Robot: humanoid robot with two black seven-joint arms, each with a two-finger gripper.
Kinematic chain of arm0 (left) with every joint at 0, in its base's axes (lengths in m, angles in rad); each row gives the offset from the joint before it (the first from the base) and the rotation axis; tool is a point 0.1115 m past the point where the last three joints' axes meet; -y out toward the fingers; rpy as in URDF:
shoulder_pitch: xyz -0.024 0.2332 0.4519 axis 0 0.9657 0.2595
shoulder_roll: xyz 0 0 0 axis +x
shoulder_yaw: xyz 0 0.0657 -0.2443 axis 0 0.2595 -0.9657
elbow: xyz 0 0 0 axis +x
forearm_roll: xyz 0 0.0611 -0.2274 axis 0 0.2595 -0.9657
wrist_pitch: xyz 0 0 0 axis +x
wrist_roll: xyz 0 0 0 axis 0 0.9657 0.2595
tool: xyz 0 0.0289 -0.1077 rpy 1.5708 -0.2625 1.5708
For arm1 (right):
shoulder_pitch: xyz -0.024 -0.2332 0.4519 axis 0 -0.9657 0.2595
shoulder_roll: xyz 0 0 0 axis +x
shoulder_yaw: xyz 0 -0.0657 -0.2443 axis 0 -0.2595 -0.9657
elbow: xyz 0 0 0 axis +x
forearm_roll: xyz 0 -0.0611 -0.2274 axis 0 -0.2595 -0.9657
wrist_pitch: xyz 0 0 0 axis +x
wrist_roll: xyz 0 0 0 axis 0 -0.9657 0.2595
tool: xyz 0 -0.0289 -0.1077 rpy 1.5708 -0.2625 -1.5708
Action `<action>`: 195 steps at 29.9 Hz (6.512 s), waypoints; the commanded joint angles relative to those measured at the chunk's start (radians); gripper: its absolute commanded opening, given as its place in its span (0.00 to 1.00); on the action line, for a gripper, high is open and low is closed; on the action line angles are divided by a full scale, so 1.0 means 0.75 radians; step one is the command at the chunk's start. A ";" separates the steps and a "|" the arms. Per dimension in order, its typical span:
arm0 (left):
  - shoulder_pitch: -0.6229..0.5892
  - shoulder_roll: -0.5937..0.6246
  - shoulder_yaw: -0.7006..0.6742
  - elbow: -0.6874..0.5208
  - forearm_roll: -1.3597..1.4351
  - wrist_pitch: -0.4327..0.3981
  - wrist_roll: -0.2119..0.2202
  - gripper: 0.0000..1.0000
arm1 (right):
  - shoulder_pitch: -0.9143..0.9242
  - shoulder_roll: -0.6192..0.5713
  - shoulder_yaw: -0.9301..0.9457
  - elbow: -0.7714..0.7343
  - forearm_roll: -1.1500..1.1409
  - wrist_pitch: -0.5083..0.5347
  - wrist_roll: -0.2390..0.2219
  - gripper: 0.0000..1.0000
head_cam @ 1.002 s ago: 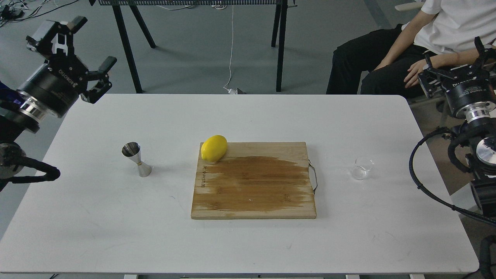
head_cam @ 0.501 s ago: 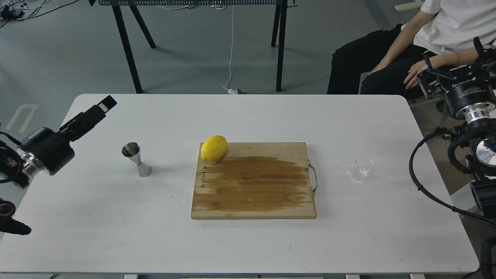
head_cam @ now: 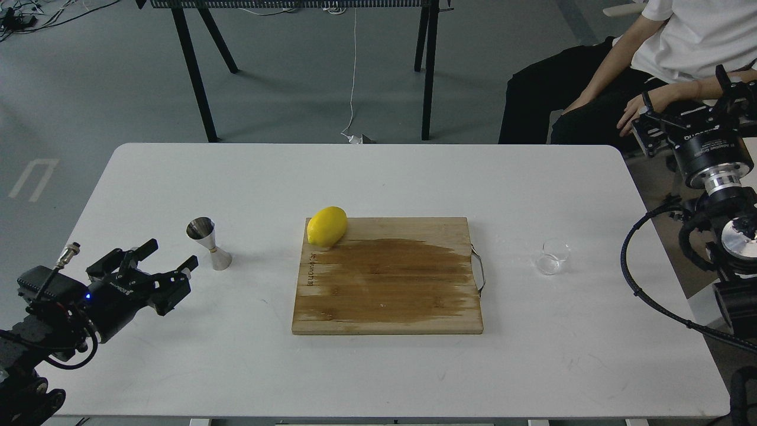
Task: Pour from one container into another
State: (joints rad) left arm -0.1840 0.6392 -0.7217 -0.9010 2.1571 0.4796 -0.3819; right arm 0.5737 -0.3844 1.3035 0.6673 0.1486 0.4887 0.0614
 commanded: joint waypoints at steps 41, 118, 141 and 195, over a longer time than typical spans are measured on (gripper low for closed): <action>-0.366 -0.314 0.040 0.377 0.033 0.012 0.002 0.09 | 0.000 -0.015 0.001 0.000 -0.002 0.000 0.000 1.00; -0.618 -0.852 0.549 0.373 0.033 -0.124 0.141 0.58 | -0.049 -0.066 0.011 -0.014 0.000 0.000 0.010 1.00; -0.440 -0.478 0.486 0.064 0.033 -0.110 0.135 0.77 | -0.094 -0.117 0.009 -0.055 -0.002 0.000 0.039 1.00; -0.677 -0.316 -0.212 0.385 -2.792 -1.241 -0.008 1.00 | -0.843 0.054 -0.083 0.773 0.501 -0.621 -0.147 1.00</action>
State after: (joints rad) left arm -0.6842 0.4024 -0.8822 -0.6398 0.1010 -0.4443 -0.4166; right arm -0.0653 -0.3770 1.2426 1.2807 0.5270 0.0311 -0.0243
